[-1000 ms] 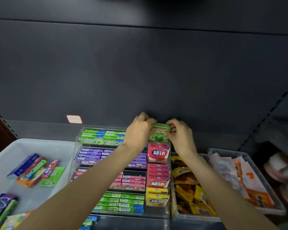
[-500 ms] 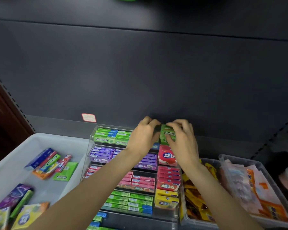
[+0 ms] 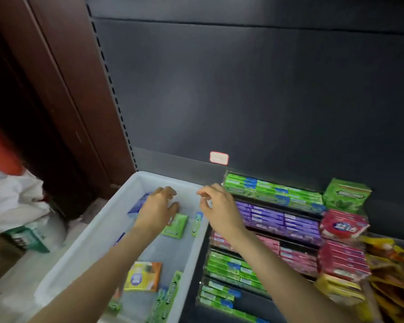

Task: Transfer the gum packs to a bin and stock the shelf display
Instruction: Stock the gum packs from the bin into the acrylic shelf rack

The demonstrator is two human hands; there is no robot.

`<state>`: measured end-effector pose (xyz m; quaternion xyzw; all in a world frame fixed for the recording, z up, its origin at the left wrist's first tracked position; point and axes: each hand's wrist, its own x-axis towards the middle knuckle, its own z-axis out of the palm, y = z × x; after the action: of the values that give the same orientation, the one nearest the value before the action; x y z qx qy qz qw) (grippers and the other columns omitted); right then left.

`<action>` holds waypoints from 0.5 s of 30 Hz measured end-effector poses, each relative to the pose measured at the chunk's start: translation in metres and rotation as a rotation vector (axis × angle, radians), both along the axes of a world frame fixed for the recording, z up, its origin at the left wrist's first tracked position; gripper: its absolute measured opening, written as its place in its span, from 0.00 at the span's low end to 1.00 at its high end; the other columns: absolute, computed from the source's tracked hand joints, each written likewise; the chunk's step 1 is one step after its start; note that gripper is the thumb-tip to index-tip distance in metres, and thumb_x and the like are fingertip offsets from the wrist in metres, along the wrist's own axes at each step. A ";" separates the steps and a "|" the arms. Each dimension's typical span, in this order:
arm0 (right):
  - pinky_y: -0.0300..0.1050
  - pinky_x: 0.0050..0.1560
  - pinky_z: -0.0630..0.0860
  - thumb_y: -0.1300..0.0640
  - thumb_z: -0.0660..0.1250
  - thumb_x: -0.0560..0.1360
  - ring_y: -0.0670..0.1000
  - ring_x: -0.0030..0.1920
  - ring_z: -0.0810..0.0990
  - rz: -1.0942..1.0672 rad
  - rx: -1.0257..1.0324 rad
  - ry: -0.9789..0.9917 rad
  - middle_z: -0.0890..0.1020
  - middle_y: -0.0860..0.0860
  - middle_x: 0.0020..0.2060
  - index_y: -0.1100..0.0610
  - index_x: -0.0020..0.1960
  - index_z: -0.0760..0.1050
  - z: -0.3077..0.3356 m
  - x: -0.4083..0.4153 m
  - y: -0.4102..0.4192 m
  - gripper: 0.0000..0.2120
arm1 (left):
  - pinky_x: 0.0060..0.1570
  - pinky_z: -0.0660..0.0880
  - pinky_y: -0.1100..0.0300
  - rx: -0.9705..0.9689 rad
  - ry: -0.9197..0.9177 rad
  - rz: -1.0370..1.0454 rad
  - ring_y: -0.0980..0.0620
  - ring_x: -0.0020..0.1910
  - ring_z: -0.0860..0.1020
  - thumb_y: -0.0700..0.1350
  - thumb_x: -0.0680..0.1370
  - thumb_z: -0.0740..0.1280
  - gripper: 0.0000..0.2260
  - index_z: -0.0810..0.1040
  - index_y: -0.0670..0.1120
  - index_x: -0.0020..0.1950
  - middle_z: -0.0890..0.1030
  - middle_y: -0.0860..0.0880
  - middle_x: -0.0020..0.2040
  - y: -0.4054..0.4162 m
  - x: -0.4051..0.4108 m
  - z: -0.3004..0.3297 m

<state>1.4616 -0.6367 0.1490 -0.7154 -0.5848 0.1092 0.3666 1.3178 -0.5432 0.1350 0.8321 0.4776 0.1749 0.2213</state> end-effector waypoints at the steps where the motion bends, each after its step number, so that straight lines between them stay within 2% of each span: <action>1: 0.44 0.55 0.72 0.65 0.63 0.73 0.53 0.50 0.78 -0.003 -0.026 0.027 0.78 0.54 0.48 0.59 0.53 0.78 -0.007 -0.014 0.013 0.11 | 0.51 0.71 0.56 -0.011 0.042 0.010 0.42 0.53 0.77 0.43 0.75 0.68 0.13 0.76 0.42 0.59 0.78 0.43 0.55 0.013 -0.017 -0.007; 4: 0.47 0.59 0.71 0.63 0.62 0.75 0.54 0.57 0.76 -0.027 -0.168 0.054 0.76 0.56 0.55 0.60 0.59 0.75 -0.029 -0.051 0.050 0.13 | 0.58 0.68 0.54 -0.073 0.119 -0.014 0.41 0.60 0.73 0.42 0.76 0.67 0.18 0.73 0.42 0.65 0.74 0.41 0.61 0.048 -0.056 -0.025; 9: 0.46 0.64 0.65 0.60 0.65 0.75 0.57 0.65 0.69 -0.120 -0.417 0.027 0.72 0.58 0.63 0.61 0.67 0.66 -0.075 -0.087 0.090 0.22 | 0.71 0.55 0.58 -0.177 0.290 -0.161 0.48 0.74 0.58 0.48 0.77 0.65 0.31 0.54 0.46 0.77 0.57 0.47 0.76 0.082 -0.084 -0.055; 12: 0.46 0.66 0.64 0.58 0.71 0.72 0.56 0.68 0.67 -0.179 -0.493 0.040 0.70 0.56 0.66 0.59 0.70 0.63 -0.100 -0.091 0.095 0.30 | 0.73 0.50 0.59 -0.223 0.338 -0.256 0.51 0.76 0.51 0.50 0.78 0.64 0.35 0.46 0.47 0.77 0.48 0.50 0.78 0.088 -0.088 -0.067; 15: 0.48 0.72 0.60 0.55 0.74 0.68 0.55 0.72 0.61 -0.169 -0.627 -0.005 0.64 0.55 0.71 0.57 0.75 0.54 -0.114 -0.093 0.091 0.43 | 0.73 0.48 0.59 -0.211 0.350 -0.302 0.51 0.76 0.48 0.49 0.77 0.66 0.39 0.42 0.47 0.77 0.45 0.50 0.78 0.089 -0.089 -0.075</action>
<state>1.3688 -0.5460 0.0348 -0.8398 -0.4619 0.2514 0.1347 1.2288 -0.4547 0.0595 0.8839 0.3946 -0.0577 0.2444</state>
